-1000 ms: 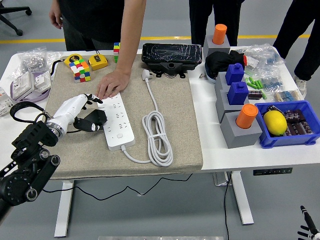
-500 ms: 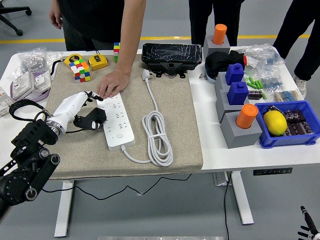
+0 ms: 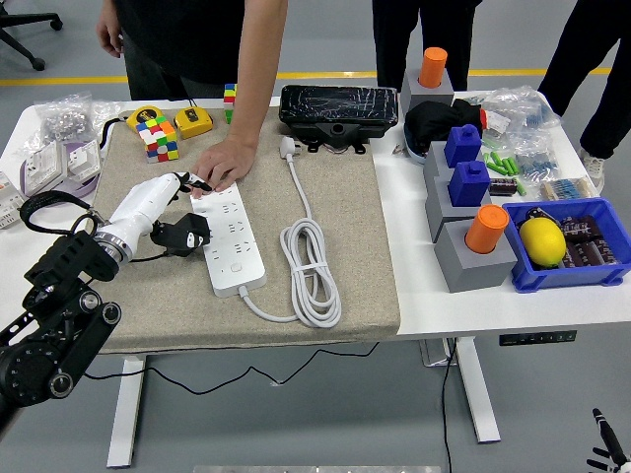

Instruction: Pick up the plug,place it near the board,insert it into the board,press the button

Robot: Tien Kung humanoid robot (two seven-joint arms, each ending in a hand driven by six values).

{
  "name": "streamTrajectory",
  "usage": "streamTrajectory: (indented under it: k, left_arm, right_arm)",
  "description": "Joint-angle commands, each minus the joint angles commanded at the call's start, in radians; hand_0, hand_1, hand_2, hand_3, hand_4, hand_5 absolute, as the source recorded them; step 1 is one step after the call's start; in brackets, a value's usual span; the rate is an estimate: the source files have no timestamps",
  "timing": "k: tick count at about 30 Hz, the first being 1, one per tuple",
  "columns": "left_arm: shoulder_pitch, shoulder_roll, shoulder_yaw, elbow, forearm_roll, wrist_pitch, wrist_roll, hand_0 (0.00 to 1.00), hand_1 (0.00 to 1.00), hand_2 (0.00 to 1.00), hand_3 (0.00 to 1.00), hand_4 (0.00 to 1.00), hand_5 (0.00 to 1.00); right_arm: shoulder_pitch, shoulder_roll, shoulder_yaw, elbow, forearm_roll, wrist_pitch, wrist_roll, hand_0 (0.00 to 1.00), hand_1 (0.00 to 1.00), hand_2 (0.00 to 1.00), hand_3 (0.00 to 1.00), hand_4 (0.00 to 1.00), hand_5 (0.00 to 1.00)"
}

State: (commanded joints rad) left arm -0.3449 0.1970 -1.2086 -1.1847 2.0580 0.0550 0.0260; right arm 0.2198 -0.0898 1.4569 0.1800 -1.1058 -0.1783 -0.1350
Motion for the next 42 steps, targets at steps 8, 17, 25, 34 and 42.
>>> streamTrajectory:
  k: [8,17,25,34,42]
  left_arm:
    - [-0.009,0.002,-0.024,-0.093,-0.014,0.031,-0.006,0.642,0.771,0.786,0.697,0.998,0.033]
    - [-0.007,-0.002,-0.029,-0.090,-0.016,0.047,-0.007,0.643,0.770,0.783,0.692,0.998,0.026]
    - [0.020,-0.025,-0.069,-0.126,-0.152,0.207,-0.047,0.770,0.836,0.827,0.809,0.998,0.664]
    - [0.120,-0.052,-0.096,-0.324,-0.184,0.503,0.194,0.871,0.894,0.866,0.850,0.998,0.959]
    - [0.256,-0.037,-0.111,-0.502,-0.037,0.442,0.494,0.858,0.896,0.878,0.849,0.998,0.998]
  right_arm:
    - [0.003,-0.001,0.003,0.000,-0.002,0.001,-0.001,0.809,0.775,0.760,0.823,0.998,0.998]
    - [0.004,-0.001,0.004,0.000,-0.002,0.001,-0.001,0.809,0.775,0.760,0.823,0.998,0.998]
    - [0.006,-0.002,0.001,0.000,0.001,0.002,0.000,0.809,0.775,0.760,0.822,0.998,0.998]
    - [0.003,-0.002,0.009,0.000,-0.005,0.003,-0.002,0.808,0.775,0.760,0.823,0.998,0.998]
    - [0.002,-0.003,0.009,0.000,-0.004,0.003,0.000,0.809,0.775,0.760,0.822,0.998,0.998]
